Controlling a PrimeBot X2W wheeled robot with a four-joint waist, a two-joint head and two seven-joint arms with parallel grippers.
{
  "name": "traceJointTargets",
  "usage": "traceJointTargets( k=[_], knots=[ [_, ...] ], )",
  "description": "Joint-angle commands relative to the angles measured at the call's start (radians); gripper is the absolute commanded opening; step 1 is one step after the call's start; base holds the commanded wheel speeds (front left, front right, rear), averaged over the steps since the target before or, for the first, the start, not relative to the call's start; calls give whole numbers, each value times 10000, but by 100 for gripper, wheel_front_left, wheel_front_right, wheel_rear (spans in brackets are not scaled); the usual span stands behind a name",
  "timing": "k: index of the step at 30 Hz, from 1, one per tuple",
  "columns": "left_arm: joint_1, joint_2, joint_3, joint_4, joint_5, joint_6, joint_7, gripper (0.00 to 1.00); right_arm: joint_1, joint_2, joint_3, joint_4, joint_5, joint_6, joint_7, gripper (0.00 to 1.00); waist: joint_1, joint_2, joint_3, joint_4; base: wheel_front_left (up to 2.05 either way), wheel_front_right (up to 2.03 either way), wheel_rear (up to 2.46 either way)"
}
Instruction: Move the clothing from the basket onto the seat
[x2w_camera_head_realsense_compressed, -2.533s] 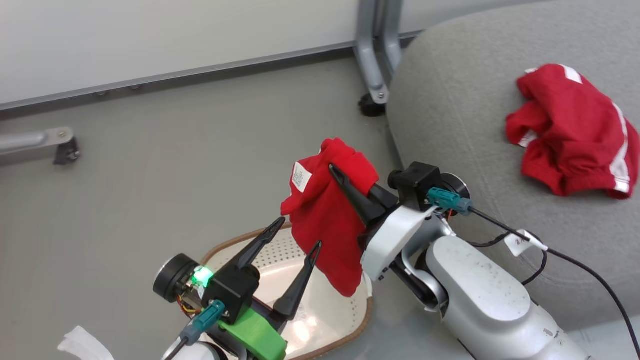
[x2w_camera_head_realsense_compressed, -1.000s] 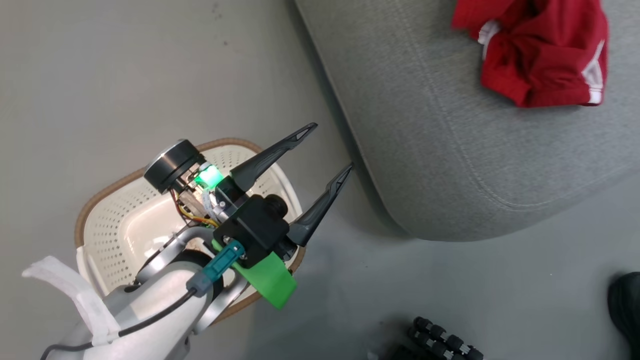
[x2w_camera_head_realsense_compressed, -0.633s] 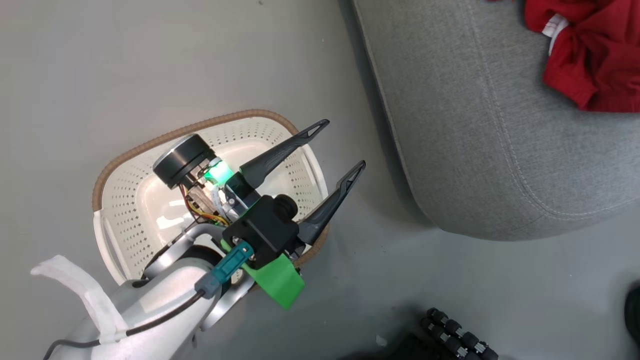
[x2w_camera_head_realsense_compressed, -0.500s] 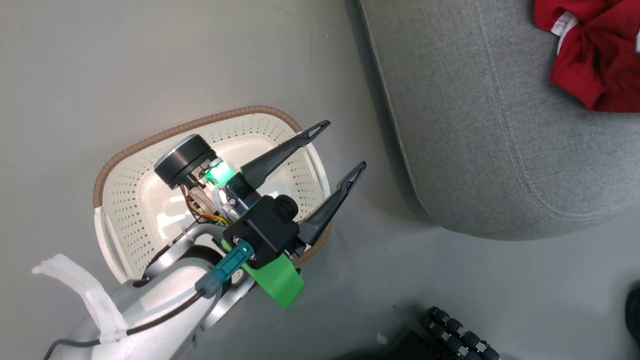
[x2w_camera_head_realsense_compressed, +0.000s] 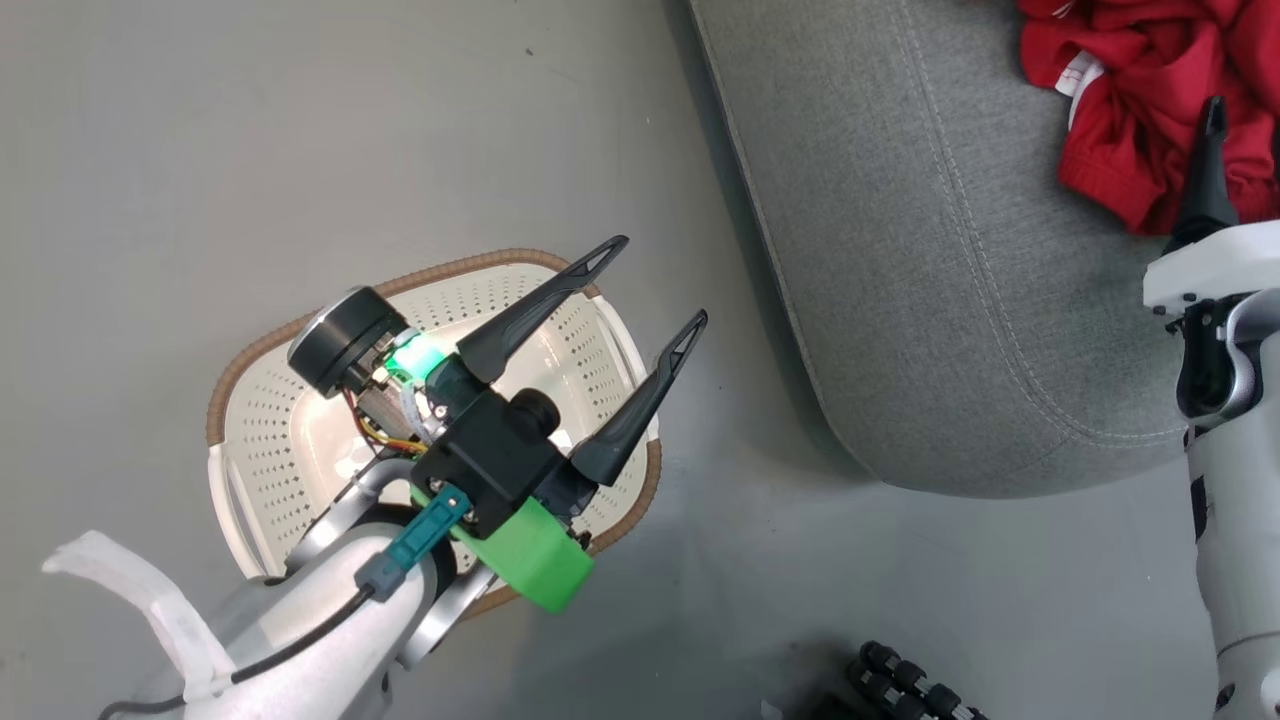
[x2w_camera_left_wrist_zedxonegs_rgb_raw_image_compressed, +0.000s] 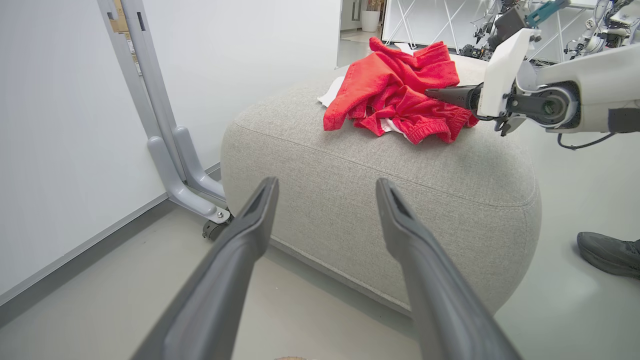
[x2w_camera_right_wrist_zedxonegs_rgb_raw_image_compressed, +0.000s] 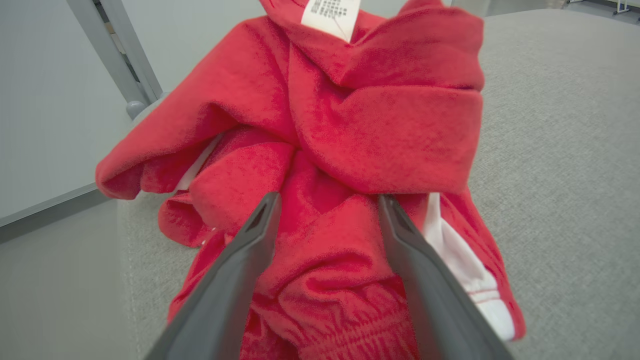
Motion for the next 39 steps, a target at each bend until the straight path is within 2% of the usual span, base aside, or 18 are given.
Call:
traceJointTargets(
  k=[1,7,11,17,22,28,33,39],
  knots=[
    [213,-10,76,35,-41,124,-149,100,473,181,-88,-486,-182,-3,-32,100,-1,0,-284,53,0,0,0],
    [605,-111,397,359,-206,612,-754,100,2101,1056,-248,-2957,-1062,-3,-32,100,-1,0,-826,331,0,0,0],
    [867,-198,653,737,-377,953,-1229,100,3119,1442,187,-4364,-1471,-3,-32,100,-1,0,-1207,629,0,0,0],
    [1268,-403,1267,1317,-721,1436,-1822,100,4076,1640,1100,-5755,-1705,-3,7,100,-1,0,-1750,1101,0,0,0],
    [1595,-435,1916,1712,-957,1797,-2075,100,4553,1685,1740,-6635,-1790,-3,348,100,-1,0,-2114,1591,0,0,0],
    [2108,-633,2903,1842,-1184,2088,-2136,100,5000,1698,2046,-7384,-1970,-3,736,100,-1,0,-2478,2196,0,0,0],
    [2789,-880,3894,1874,-1215,2156,-2133,100,5361,1703,2113,-7714,-2104,-3,1010,100,-1,0,-2753,2576,0,0,0],
    [3686,-1219,4890,1940,-1055,1950,-2134,100,5845,1704,2047,-7941,-2182,-3,1249,100,-1,0,-3141,2865,0,0,0]
  ],
)
